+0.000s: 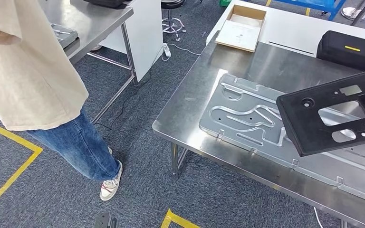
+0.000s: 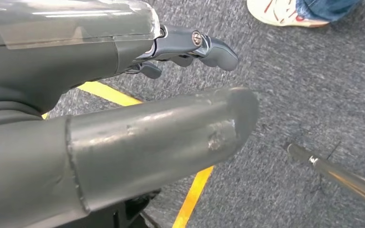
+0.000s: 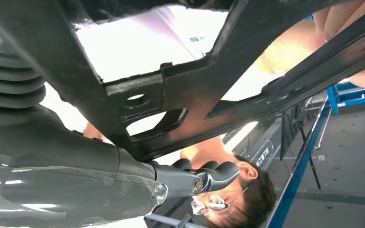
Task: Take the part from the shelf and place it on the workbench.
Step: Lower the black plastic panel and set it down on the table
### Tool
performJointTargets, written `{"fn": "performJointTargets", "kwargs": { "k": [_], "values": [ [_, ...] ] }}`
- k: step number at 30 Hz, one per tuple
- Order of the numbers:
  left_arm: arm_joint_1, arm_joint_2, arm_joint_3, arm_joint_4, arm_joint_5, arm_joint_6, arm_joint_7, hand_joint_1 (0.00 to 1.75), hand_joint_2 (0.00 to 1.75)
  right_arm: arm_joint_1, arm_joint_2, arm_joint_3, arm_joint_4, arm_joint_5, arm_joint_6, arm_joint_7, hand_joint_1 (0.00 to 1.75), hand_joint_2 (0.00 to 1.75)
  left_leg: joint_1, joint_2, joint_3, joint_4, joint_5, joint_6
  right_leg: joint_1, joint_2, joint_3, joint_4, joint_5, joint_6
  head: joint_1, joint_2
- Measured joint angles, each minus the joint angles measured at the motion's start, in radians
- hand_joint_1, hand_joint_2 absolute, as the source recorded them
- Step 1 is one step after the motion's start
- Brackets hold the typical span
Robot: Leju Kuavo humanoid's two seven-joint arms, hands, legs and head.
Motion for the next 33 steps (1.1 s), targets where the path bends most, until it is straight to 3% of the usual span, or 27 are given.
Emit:
{"fn": "performJointTargets", "kwargs": {
  "k": [2,4,7,9,12,13,14,15,17,19,22,24,25,27,28,29,30,33],
  "values": [
    [0.000,-0.002,0.000,0.000,-0.001,0.000,0.000,0.00,0.00,0.000,0.000,-0.001,-0.002,0.000,0.000,-0.001,0.00,0.00,0.001,-0.001,0.000,0.011,-0.008,-0.009,-0.004,-0.002,0.068,-0.134,0.063,0.002,0.000,0.000],
    [-0.002,-0.002,-0.001,0.000,-0.002,0.000,0.000,0.00,0.00,0.001,-0.001,-0.002,-0.006,0.000,0.000,-0.003,0.00,0.00,-0.003,-0.002,-0.005,0.023,-0.016,-0.019,-0.001,-0.001,0.108,-0.218,0.087,-0.006,0.000,0.000],
    [-0.003,-0.003,-0.001,0.000,-0.002,0.000,0.000,0.00,0.00,0.003,-0.002,-0.003,-0.010,0.000,0.000,-0.004,0.00,0.00,-0.004,-0.004,-0.008,0.029,-0.021,-0.030,0.003,0.001,0.108,-0.223,0.085,-0.025,-0.001,0.000],
    [-0.004,-0.003,-0.002,0.000,-0.001,0.000,0.000,0.00,0.00,0.003,-0.002,-0.003,-0.013,0.000,0.000,-0.004,0.00,0.00,-0.002,-0.004,-0.022,0.064,-0.049,-0.040,0.000,-0.001,0.109,-0.225,0.086,-0.039,-0.001,0.000],
    [-0.003,-0.003,-0.002,0.000,-0.001,0.000,0.000,0.00,0.00,0.004,-0.002,-0.003,-0.016,-0.001,0.000,-0.004,0.00,0.00,0.002,-0.004,-0.108,0.253,-0.144,-0.051,0.000,-0.003,0.107,-0.226,0.087,-0.049,-0.002,0.000],
    [-0.002,-0.003,-0.002,0.000,-0.001,0.000,0.000,0.00,0.00,0.004,-0.002,-0.003,-0.016,-0.001,0.000,-0.004,0.00,0.00,0.003,-0.004,-0.134,0.307,-0.161,-0.052,0.000,-0.004,0.107,-0.226,0.087,-0.049,-0.002,0.000],
    [0.000,-0.003,-0.002,0.000,-0.001,0.000,0.000,0.00,0.00,0.005,0.000,-0.003,-0.016,-0.001,0.000,-0.004,0.00,0.00,0.003,-0.004,-0.142,0.325,-0.157,-0.051,0.001,-0.003,0.107,-0.226,0.087,-0.049,-0.002,0.000],
    [0.000,-0.003,-0.002,0.000,-0.001,0.001,0.000,0.00,0.00,0.006,0.001,-0.003,-0.016,-0.002,0.000,-0.004,0.00,0.00,0.003,-0.004,-0.131,0.302,-0.134,-0.049,0.002,-0.003,0.108,-0.226,0.087,-0.049,-0.002,0.000],
    [0.000,-0.002,-0.002,0.000,-0.001,0.001,0.000,0.00,0.00,0.010,0.003,-0.003,-0.016,-0.002,-0.003,-0.005,0.00,0.00,0.001,-0.005,-0.066,0.164,-0.064,-0.037,0.003,-0.001,0.110,-0.225,0.086,-0.048,-0.002,0.000],
    [-0.001,-0.002,-0.002,0.000,-0.001,0.002,0.000,0.00,0.00,0.015,0.006,-0.005,-0.016,-0.002,-0.005,-0.006,0.00,0.00,-0.003,-0.006,-0.015,0.052,-0.027,-0.027,0.006,0.000,0.109,-0.225,0.087,-0.041,-0.002,0.000],
    [0.000,-0.002,-0.002,0.000,0.000,0.003,0.001,0.00,0.00,0.021,0.009,-0.007,-0.016,-0.002,-0.008,-0.007,0.00,0.00,-0.006,-0.005,-0.003,0.021,-0.019,-0.018,0.005,0.001,0.109,-0.233,0.093,-0.022,-0.002,0.000],
    [-0.001,-0.002,-0.002,0.000,0.000,0.003,0.001,0.00,0.00,0.025,0.010,-0.009,-0.016,-0.002,-0.009,-0.008,0.00,0.00,-0.003,-0.002,0.006,0.000,-0.006,-0.006,0.002,0.000,0.104,-0.219,0.078,-0.014,-0.001,0.000],
    [-0.002,-0.003,-0.002,0.000,0.000,0.004,0.001,0.00,0.00,0.027,0.011,-0.010,-0.016,-0.001,-0.012,-0.009,0.00,0.00,-0.001,-0.001,0.009,-0.010,0.000,-0.001,0.002,0.000,0.089,-0.185,0.054,-0.011,-0.001,0.000],
    [-0.002,-0.003,-0.002,0.000,0.000,0.004,0.002,0.00,0.00,0.030,0.015,-0.012,-0.016,0.002,-0.024,-0.017,0.00,0.00,-0.001,0.001,0.009,-0.014,0.004,0.004,0.001,0.001,0.032,-0.064,-0.008,-0.007,0.000,0.000],
    [-0.002,-0.003,-0.002,0.000,0.000,0.004,0.003,0.00,0.00,0.034,0.019,-0.013,-0.016,0.004,-0.034,-0.023,0.00,0.00,-0.002,0.001,0.008,-0.013,0.003,0.004,0.001,0.001,0.004,-0.007,-0.028,-0.004,0.000,0.000],
    [-0.002,-0.003,-0.002,0.000,0.000,0.004,0.004,0.00,0.00,0.038,0.024,-0.014,-0.017,0.007,-0.043,-0.031,0.00,0.00,-0.002,0.001,0.008,-0.012,0.002,0.003,0.001,0.000,-0.011,0.022,-0.030,-0.001,-0.001,0.000],
    [-0.001,-0.003,-0.002,0.000,0.000,0.004,0.005,0.00,0.00,0.042,0.030,-0.015,-0.020,0.012,-0.052,-0.040,0.00,0.00,-0.001,0.001,0.009,-0.009,-0.001,0.001,-0.001,0.000,-0.008,0.013,-0.012,0.001,0.000,0.000],
    [-0.002,-0.004,-0.002,0.000,0.000,0.004,0.006,0.00,0.00,0.053,0.042,-0.018,-0.036,0.023,-0.074,-0.058,0.00,0.00,0.000,0.000,0.006,0.012,-0.016,-0.012,-0.005,-0.002,0.079,-0.167,0.077,0.003,0.000,0.000]
  ]
}}
